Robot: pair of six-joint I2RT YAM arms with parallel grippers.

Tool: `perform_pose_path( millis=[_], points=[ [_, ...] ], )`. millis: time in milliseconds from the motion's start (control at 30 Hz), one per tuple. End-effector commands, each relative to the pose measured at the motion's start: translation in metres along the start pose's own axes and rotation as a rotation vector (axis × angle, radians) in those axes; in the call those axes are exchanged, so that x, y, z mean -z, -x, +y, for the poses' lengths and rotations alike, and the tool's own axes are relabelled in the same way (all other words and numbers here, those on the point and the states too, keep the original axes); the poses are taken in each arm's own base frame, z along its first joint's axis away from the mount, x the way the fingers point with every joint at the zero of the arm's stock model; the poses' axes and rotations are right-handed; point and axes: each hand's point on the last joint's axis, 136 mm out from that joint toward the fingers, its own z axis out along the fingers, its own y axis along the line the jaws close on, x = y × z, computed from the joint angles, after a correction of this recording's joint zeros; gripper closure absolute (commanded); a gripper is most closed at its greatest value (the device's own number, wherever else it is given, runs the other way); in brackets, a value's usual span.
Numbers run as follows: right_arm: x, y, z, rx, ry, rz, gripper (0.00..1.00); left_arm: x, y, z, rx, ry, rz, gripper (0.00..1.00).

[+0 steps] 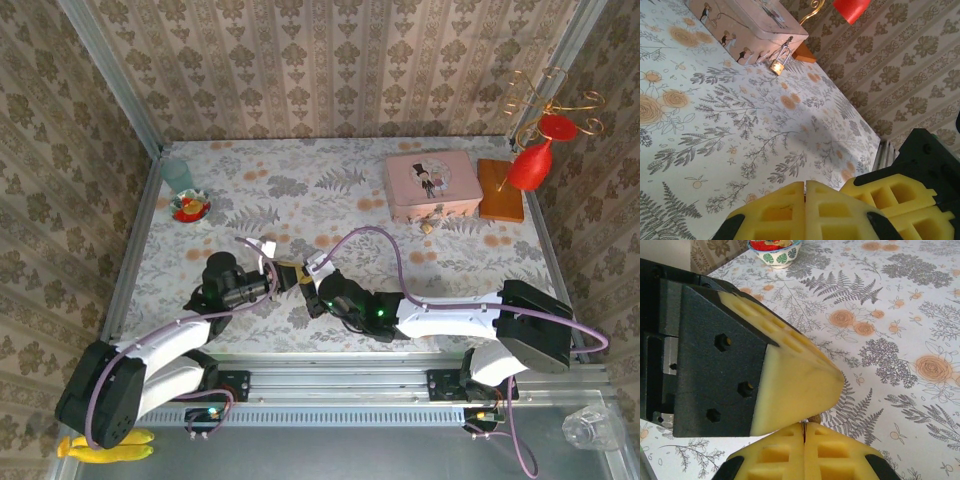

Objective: Unlock the padlock with the key

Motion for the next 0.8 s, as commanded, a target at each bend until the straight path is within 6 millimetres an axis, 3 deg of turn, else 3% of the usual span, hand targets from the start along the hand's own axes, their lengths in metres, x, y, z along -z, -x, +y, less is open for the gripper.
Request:
perform_pose_path(
  millis=[0,67,167,300,367,467,600,767],
  points=[
    [0.0,0.013,0.0,-0.006,-0.03,-0.037,1.0,-0.001,0.016,-0.005,-0.048,-0.012,-0.042,1.0],
    [0.002,0.015,-0.003,-0.03,-0.038,-0.041,0.99,0.001,0.017,0.002,-0.051,0.018,-0.055,1.0],
    [0.005,0.022,-0.01,-0.104,-0.013,-0.058,0.79,0.007,0.028,0.009,-0.042,0.049,-0.11,1.0],
    [0.004,0.032,-0.036,-0.369,0.115,-0.073,0.56,0.023,0.062,0.042,0.069,0.235,-0.279,1.0],
    [0.012,0.047,-0.05,-0.516,0.183,-0.141,0.53,0.031,0.075,0.052,0.137,0.299,-0.369,1.0],
    [0.021,0.055,-0.077,-0.714,0.186,-0.24,0.53,0.041,0.09,0.067,0.249,0.374,-0.508,1.0],
    [0.029,0.063,-0.088,-0.856,0.246,-0.329,0.52,0.017,0.098,0.042,0.244,0.338,-0.528,1.0],
    [0.037,0.071,-0.088,-0.932,0.353,-0.367,0.4,-0.016,0.102,0.016,0.308,0.247,-0.513,1.0]
  ],
)
